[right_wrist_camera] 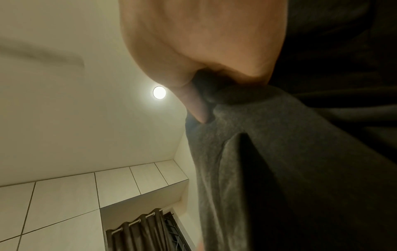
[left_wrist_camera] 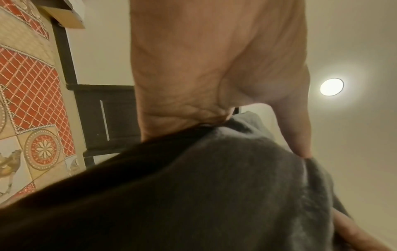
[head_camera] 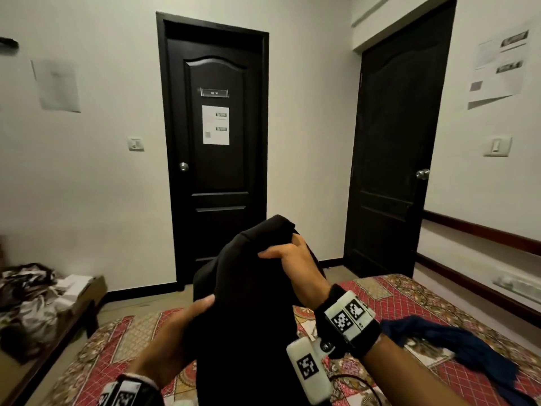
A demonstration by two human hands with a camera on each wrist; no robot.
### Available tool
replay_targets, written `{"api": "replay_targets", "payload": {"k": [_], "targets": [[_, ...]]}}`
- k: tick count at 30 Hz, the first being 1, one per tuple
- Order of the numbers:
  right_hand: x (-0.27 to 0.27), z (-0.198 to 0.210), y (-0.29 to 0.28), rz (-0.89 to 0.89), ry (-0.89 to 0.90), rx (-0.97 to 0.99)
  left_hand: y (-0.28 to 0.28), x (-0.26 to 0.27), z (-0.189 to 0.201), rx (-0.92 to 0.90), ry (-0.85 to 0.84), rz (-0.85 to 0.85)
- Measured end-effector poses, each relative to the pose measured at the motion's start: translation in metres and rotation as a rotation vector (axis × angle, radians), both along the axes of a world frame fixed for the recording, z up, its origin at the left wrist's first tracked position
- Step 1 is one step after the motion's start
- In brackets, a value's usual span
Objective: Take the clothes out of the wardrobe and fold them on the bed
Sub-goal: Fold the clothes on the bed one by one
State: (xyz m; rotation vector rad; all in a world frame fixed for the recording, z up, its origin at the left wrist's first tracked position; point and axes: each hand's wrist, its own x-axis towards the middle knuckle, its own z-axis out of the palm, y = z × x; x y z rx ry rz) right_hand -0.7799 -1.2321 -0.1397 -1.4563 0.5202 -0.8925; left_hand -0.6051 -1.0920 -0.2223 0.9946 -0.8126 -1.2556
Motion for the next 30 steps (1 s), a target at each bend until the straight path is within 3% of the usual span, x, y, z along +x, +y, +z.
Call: {"api": "replay_targets", "payload": {"k": [4,10,13,17,20,22,25,30], "targets": [[-0.006,-0.016,-0.009,0.009,0.026,0.063,-0.002,-0.008,0.008,0.039,-0.052,0.074],[-0.033,-0.025,-0.028,0.007,0.111,0.127,-0.008,-0.025,0.032,-0.155,0.134,0.299],[-0.04,-0.032,-0.034,-0.025,0.259,0.044,-0.013,-0.034,0.037,-0.106,0.12,0.348],[-0.044,-0.055,-0.044,-0.079,0.363,0.006,-0.021,-0.039,0.029,0.038,0.006,0.42],[-0.046,-0.076,-0.051,-0.135,0.324,-0.02,-0.025,-0.034,0.019,0.026,-0.2,0.525],[-0.048,-0.083,-0.055,-0.225,0.353,-0.147,-0.024,-0.022,0.014,-0.01,-0.299,0.589],[-0.049,-0.084,-0.059,-0.441,0.461,-0.345,-0.021,-0.013,0.009,-0.062,-0.307,0.622],[-0.052,-0.086,-0.063,-0.526,0.389,-0.348,-0.024,-0.018,0.011,-0.076,-0.289,0.625]]}}
